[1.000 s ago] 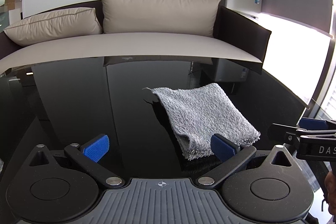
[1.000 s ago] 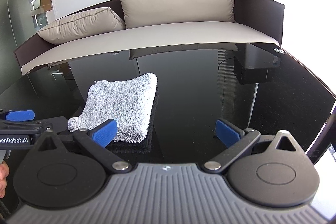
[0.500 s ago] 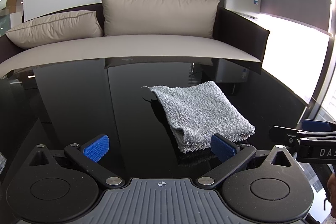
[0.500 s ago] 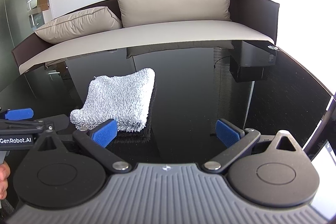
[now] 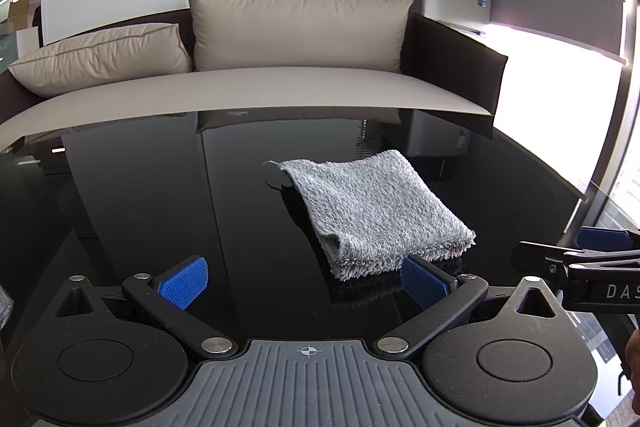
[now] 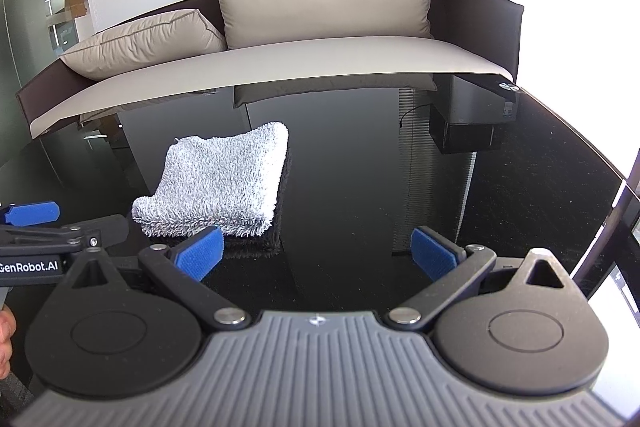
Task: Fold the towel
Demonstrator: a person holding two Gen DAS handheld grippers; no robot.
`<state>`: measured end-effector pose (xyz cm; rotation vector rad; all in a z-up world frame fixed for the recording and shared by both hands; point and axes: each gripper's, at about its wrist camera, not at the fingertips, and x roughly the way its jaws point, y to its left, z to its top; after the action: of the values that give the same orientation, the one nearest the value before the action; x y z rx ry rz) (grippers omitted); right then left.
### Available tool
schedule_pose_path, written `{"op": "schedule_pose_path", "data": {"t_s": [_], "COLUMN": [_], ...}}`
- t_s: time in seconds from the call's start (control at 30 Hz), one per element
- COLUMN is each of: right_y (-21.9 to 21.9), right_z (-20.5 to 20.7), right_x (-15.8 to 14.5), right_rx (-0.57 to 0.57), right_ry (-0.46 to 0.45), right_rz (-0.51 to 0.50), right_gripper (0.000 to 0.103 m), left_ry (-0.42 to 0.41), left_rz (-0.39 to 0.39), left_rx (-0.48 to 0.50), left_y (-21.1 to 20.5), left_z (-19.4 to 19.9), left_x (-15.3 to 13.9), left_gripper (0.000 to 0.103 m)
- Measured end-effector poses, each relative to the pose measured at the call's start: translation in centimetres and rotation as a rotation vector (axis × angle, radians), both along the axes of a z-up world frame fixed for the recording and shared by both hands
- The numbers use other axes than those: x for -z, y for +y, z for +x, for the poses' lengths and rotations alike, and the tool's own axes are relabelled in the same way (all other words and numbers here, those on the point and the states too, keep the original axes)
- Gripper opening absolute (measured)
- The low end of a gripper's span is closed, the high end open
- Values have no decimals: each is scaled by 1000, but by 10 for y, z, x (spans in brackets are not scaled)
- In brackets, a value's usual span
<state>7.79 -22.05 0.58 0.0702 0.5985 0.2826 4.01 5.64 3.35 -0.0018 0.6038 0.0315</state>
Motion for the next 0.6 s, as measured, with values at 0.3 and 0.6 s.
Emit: {"op": "schedule_pose_path", "data": {"t_s": [0.3,0.6], "right_y": [-2,-4], "right_z": [-7,-11], "right_x": [0,1], "right_rx": [-6,-4], "right_ry": [3,8], "right_rz": [-5,-6], "right_gripper": [102,102], "left_ry": [-1,3], "left_rz": [2,-1], "left_rx": [-9,-8], "left_y": [-1,-2], "left_z": [-4,-6], "left_x": [0,0], "left_gripper": [102,102]}}
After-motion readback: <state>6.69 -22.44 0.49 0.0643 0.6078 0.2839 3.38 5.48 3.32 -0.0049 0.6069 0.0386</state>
